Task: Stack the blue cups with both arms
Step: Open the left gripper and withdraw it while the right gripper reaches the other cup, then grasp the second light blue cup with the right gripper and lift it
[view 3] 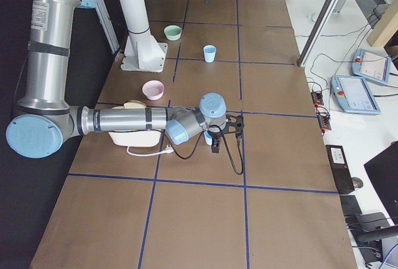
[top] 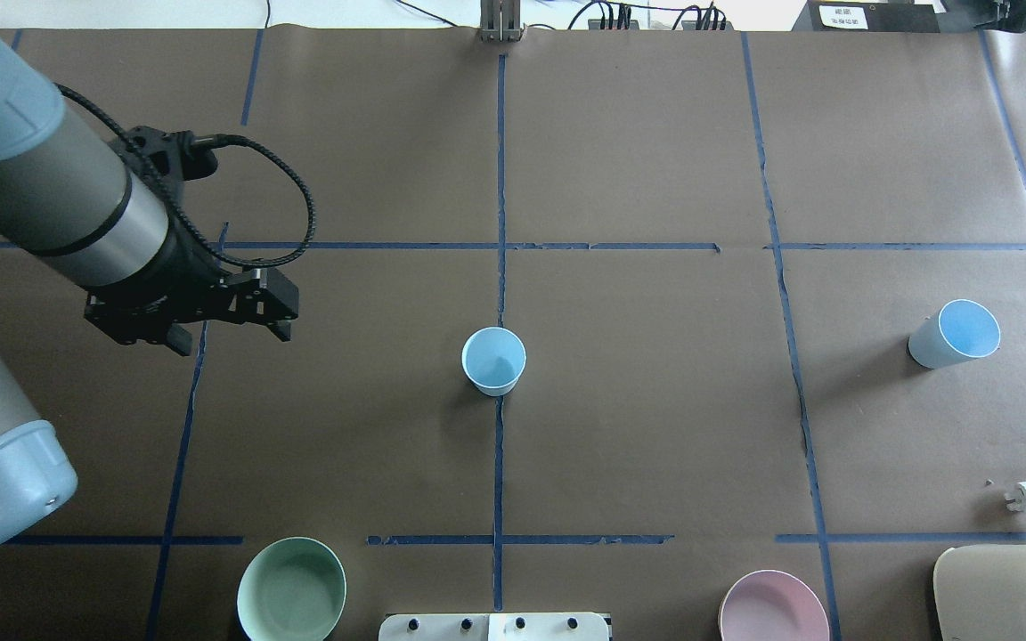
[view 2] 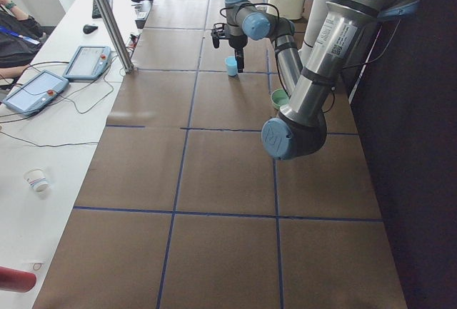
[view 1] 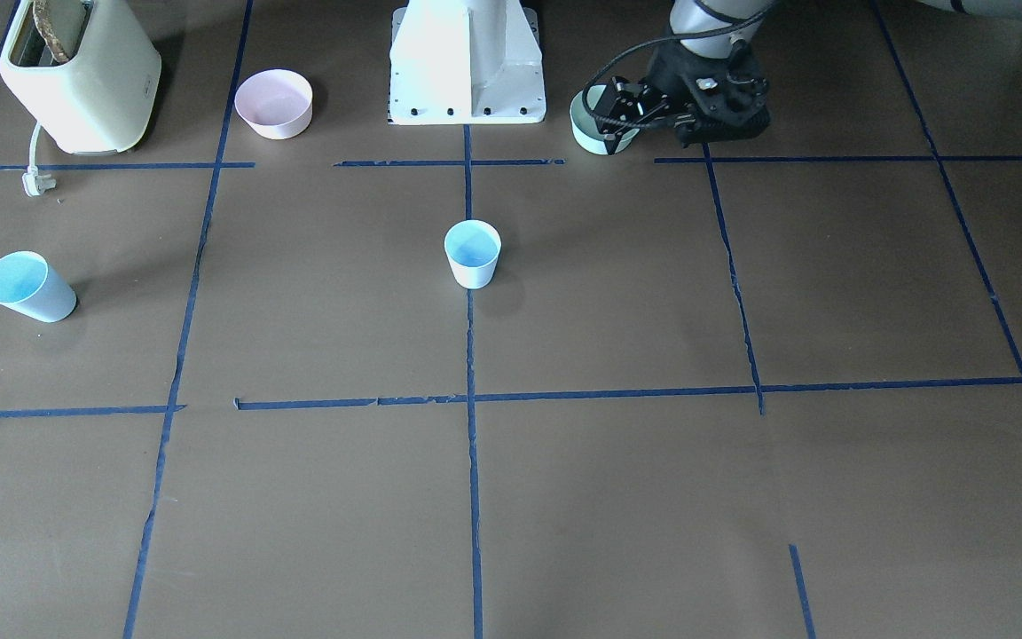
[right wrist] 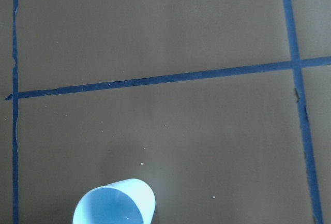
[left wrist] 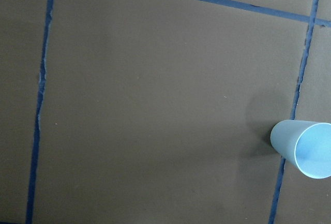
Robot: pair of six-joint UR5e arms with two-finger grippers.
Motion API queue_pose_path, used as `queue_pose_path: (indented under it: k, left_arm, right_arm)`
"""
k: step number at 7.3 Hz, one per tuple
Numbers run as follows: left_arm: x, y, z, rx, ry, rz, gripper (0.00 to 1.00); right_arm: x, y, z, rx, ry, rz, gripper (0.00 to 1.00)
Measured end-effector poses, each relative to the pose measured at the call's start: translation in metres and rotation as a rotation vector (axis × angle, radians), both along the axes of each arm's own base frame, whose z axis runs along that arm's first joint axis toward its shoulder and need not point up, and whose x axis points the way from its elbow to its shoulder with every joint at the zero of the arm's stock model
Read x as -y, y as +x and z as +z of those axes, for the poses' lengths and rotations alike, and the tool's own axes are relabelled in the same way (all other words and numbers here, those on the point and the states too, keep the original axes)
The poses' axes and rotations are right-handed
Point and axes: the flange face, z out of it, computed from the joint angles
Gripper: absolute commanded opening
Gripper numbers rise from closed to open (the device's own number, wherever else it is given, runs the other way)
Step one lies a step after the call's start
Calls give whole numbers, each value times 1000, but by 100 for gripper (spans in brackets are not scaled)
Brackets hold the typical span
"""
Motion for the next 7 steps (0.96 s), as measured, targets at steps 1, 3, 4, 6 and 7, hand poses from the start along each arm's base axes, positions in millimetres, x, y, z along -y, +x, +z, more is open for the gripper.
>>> queue_pose_path:
  k: [1, 3, 4, 6, 7]
  left_arm:
    - [-8, -25, 13, 20, 18, 8, 100]
    - [-13, -47, 25, 38, 33, 14, 100]
    - [-14, -49, 26, 41, 35, 15, 100]
    - [-14, -50, 27, 43, 36, 13, 100]
    - [-14, -51, 27, 43, 37, 12, 100]
  right_arm:
    - [-4, -25, 0, -16, 0, -11, 100]
    - [-8, -47, 8, -34, -13, -34, 100]
    - [-9, -53, 16, -43, -25, -45, 100]
    - [-10, -68, 31, -67, -43, -67, 92]
    - [-11, -73, 35, -75, -48, -76, 70]
